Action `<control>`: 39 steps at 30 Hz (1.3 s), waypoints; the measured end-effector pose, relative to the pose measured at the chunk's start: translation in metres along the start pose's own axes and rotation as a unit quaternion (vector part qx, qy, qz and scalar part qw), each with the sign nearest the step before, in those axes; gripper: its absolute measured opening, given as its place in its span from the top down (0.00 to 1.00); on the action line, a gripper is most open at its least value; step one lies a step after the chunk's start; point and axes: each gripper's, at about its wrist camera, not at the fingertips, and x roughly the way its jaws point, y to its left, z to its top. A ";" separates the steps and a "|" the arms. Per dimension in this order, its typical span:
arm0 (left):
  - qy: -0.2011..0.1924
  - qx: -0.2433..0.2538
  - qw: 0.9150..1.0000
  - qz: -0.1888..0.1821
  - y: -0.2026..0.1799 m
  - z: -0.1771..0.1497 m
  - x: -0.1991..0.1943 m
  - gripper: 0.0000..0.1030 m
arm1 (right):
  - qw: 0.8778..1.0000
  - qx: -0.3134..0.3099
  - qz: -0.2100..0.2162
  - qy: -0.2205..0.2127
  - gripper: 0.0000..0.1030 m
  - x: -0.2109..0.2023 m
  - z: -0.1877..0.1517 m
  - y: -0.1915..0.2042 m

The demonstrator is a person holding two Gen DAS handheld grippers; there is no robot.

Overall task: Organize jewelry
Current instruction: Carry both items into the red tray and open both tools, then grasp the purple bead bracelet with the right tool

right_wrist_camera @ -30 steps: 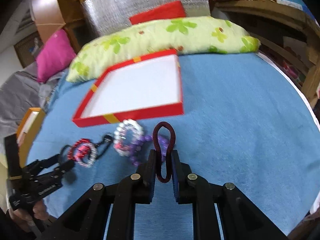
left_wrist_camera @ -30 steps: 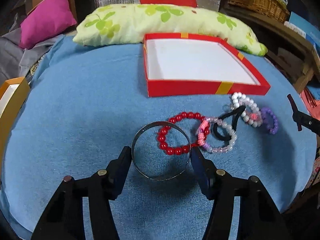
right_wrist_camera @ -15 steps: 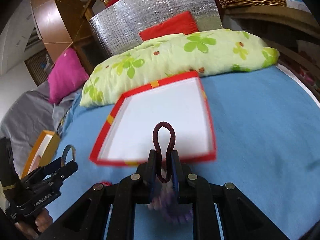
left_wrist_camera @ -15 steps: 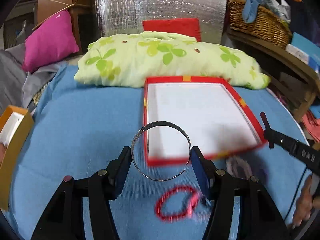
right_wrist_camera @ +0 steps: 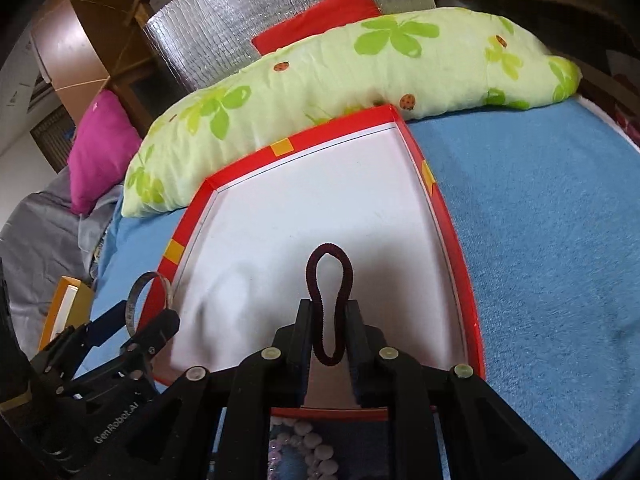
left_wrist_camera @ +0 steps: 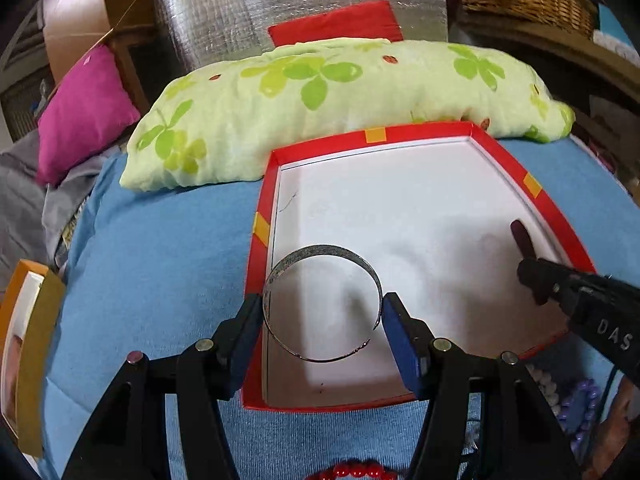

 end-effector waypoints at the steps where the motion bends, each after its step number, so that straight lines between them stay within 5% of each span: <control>1: 0.001 0.006 1.000 0.001 -0.002 -0.001 0.001 0.39 | 1.000 0.000 -0.002 -0.001 0.81 0.000 0.000 0.000; 4: -0.003 0.016 1.000 0.007 -0.006 -0.002 -0.002 0.39 | 1.000 0.007 -0.003 0.002 0.75 -0.001 0.000 -0.004; 6: -0.008 0.021 1.000 0.008 -0.007 -0.003 -0.006 0.39 | 1.000 0.010 -0.006 0.000 0.59 -0.005 0.001 -0.006; 7: -0.013 0.024 1.000 0.008 -0.007 -0.004 -0.010 0.38 | 1.000 0.014 -0.003 -0.003 0.40 -0.008 0.001 -0.007; 8: -0.016 0.025 1.000 0.009 -0.007 -0.004 -0.012 0.38 | 1.000 0.016 -0.001 -0.007 0.36 -0.011 0.000 -0.008; 18: -0.050 0.011 0.998 0.022 0.025 -0.019 -0.059 0.35 | 0.998 -0.011 0.013 -0.052 0.36 -0.052 0.001 0.005; 39: -0.081 -0.036 0.995 0.035 0.075 -0.052 -0.123 0.34 | 0.994 -0.095 0.024 -0.052 0.36 -0.099 -0.038 0.055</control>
